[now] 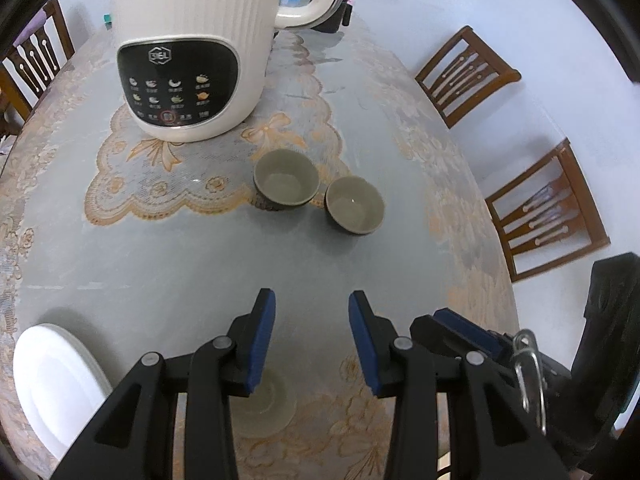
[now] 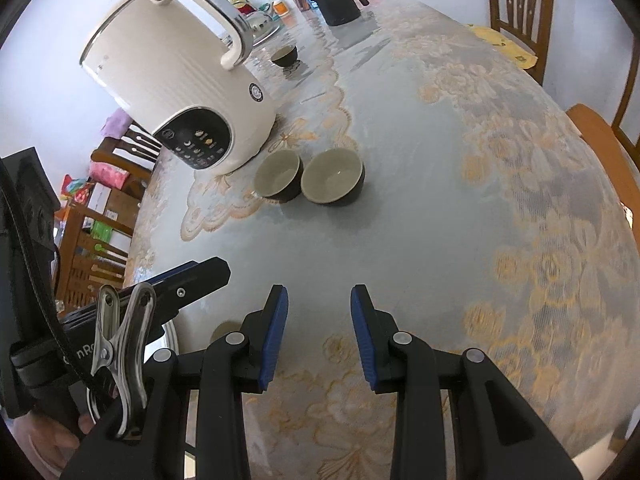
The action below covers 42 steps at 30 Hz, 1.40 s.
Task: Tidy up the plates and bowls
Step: 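Move both tools to the dark bowls beside the white appliance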
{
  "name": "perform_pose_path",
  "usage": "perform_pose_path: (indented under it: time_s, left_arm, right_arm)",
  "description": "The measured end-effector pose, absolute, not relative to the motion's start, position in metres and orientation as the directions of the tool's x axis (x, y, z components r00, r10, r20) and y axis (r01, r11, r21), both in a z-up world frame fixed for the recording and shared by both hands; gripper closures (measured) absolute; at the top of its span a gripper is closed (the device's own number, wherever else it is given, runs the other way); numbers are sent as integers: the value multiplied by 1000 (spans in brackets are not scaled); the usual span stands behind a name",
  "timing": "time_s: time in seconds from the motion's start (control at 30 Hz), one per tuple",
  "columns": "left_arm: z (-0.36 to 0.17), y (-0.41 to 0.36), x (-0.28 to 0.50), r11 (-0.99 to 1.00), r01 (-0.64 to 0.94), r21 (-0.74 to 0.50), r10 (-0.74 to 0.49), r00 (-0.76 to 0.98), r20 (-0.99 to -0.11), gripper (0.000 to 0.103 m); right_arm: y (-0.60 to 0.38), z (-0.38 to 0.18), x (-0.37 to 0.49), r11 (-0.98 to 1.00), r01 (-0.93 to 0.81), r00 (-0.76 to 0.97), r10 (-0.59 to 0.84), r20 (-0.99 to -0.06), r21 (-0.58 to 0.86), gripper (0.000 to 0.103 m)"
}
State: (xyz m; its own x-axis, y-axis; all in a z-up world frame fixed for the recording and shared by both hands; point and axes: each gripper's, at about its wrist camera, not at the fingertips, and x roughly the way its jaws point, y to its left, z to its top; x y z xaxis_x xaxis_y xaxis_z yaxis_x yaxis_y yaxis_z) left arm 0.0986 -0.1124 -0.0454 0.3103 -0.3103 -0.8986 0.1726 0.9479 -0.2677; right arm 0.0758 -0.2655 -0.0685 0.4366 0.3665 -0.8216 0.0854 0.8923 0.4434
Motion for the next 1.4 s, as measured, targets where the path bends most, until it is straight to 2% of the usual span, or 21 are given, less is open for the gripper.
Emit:
perform_pose_path:
  time_s: [0.67,0.9,1.23,1.4]
  left_arm:
    - [-77,-138,146,956,26,-292,-286,299,-910,63]
    - [-85,-143,155,949,4,-314,-301,294,-907,71]
    - [-98,-150,168,952,-21,-305,-288,275,-917,77]
    - [-103,-154,169,951,-21,-309,-294,259,-920,87]
  right_arm:
    - [-289,-91,154,889,-14,379,428,-820,458,69]
    - [-294,-98,178,890,-47,360,438,-823,453,77]
    - [-292,-108,198,887,-97,329,456,-827,451,79]
    - [-290,-113,202,883,-112,310,466,-829,455,81]
